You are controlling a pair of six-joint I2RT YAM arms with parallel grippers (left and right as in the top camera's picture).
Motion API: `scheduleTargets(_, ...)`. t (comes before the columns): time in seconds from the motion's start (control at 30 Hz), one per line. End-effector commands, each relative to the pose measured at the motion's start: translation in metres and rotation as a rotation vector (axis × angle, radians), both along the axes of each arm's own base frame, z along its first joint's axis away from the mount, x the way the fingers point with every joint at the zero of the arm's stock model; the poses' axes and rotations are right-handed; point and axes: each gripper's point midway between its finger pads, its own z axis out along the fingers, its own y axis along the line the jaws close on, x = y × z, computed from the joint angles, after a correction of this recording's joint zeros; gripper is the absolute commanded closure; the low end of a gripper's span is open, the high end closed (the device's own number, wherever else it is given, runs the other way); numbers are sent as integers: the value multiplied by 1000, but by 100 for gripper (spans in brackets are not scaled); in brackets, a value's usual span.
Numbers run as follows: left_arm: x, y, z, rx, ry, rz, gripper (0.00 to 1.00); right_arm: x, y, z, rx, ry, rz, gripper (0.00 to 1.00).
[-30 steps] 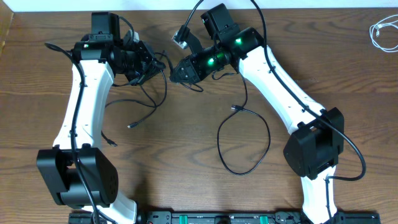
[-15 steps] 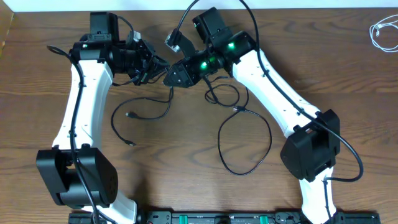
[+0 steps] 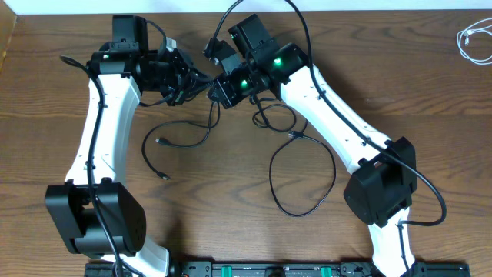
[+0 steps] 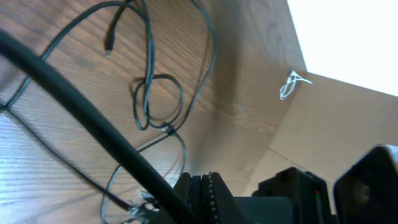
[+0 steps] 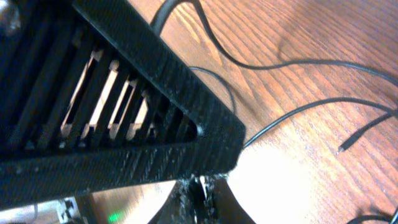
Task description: Untangle cables
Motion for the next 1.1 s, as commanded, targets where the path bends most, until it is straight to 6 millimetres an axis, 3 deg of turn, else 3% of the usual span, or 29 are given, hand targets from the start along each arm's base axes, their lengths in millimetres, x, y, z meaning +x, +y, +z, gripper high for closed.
scheduleTargets(0.0, -4, 16, -17, 124, 18, 17, 92, 18, -14, -17, -67, 17, -116, 99)
scheduleTargets(0.13, -2, 37, -29, 257, 31, 71, 92, 31, -32, -23, -104, 30, -189, 99)
scheduleTargets(0.33, 1, 53, -36, 357, 22, 90, 92, 44, -80, -46, -288, 30, -308, 99)
scheduleTargets(0.47, 0, 54, -37, 376, 0, 53, 92, 50, -107, -73, -447, 2, -371, 99)
scheduleTargets(0.63, -4, 53, -38, 389, -3, 17, 92, 54, -126, -113, -550, 15, -403, 99)
scheduleTargets(0.77, -6, 53, -39, 392, 2, 8, 92, 52, -129, -138, -560, 57, -394, 99)
scheduleTargets(0.83, -8, 51, -39, 391, 6, 2, 92, 46, -118, -142, -520, 77, -323, 99)
scheduleTargets(0.97, -7, 45, -39, 391, -2, -10, 92, 33, -87, -128, -367, 98, -163, 85)
scheduleTargets(1.07, -7, 43, -39, 382, 10, 6, 92, 33, -83, -111, -319, 84, -151, 75)
